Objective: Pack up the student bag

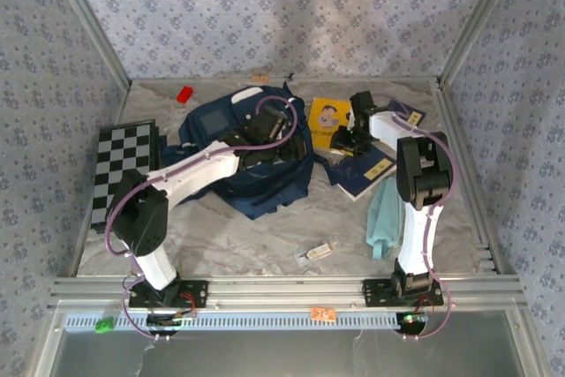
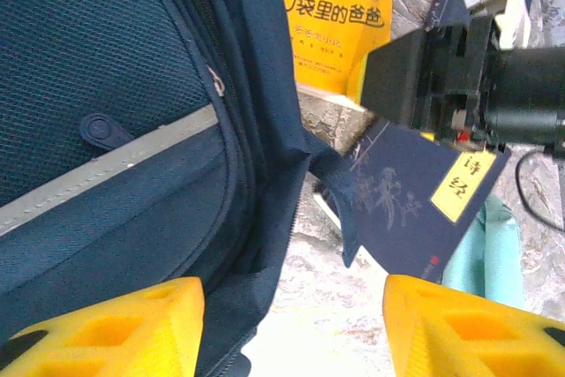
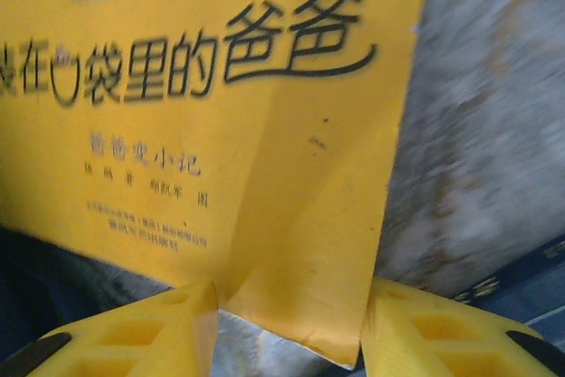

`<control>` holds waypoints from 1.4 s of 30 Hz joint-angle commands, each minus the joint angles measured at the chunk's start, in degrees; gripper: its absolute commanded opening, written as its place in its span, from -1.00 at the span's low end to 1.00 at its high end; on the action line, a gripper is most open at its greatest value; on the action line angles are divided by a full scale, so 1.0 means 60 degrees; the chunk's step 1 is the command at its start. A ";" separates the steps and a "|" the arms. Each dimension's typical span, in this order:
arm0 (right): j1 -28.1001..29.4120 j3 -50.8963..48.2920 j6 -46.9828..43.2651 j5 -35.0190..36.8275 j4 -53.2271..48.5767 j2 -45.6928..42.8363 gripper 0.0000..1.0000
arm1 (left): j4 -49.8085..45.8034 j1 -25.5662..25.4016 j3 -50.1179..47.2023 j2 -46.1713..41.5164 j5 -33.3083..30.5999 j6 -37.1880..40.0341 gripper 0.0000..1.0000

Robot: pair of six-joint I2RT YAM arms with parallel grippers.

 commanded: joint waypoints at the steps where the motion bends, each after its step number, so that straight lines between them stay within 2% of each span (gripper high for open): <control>1: 0.0452 -0.0660 0.0679 -0.0308 0.0114 -0.0679 -0.09 | -0.0340 0.0187 -0.0312 -0.0586 -0.0275 0.0070 0.11; 6: 0.0270 -0.0761 0.0806 -0.0044 0.0051 -0.1302 -0.04 | -0.0620 0.0376 -0.0520 -0.0914 -0.0350 0.0213 0.12; 9: -0.0196 -0.0537 0.0845 -0.0009 0.0174 -0.1286 0.09 | -0.0487 0.0383 -0.0477 -0.0930 -0.0216 0.0236 0.12; 15: -0.0566 0.0207 0.1088 -0.0695 0.0246 -0.0237 0.14 | -0.0155 0.0216 0.0084 -0.0349 0.0101 0.0306 0.11; 18: -0.0570 0.0339 0.1334 -0.0678 0.0380 0.0032 0.21 | 0.0065 0.0151 0.0326 -0.0052 0.0171 0.0422 0.12; 26: -0.0535 0.1147 0.1495 -0.0936 0.0357 0.0859 0.19 | -0.0030 0.0136 0.0902 0.0636 0.0316 0.0660 0.11; 33: -0.0592 0.1767 0.1600 -0.1326 0.0291 0.1135 -0.01 | -0.0139 0.0151 0.0916 0.0695 0.0327 0.0698 0.11; 42: -0.0543 0.1971 0.1637 -0.1938 0.0606 0.0891 -0.37 | -0.0172 0.0151 0.0882 0.0609 0.0280 0.0692 0.11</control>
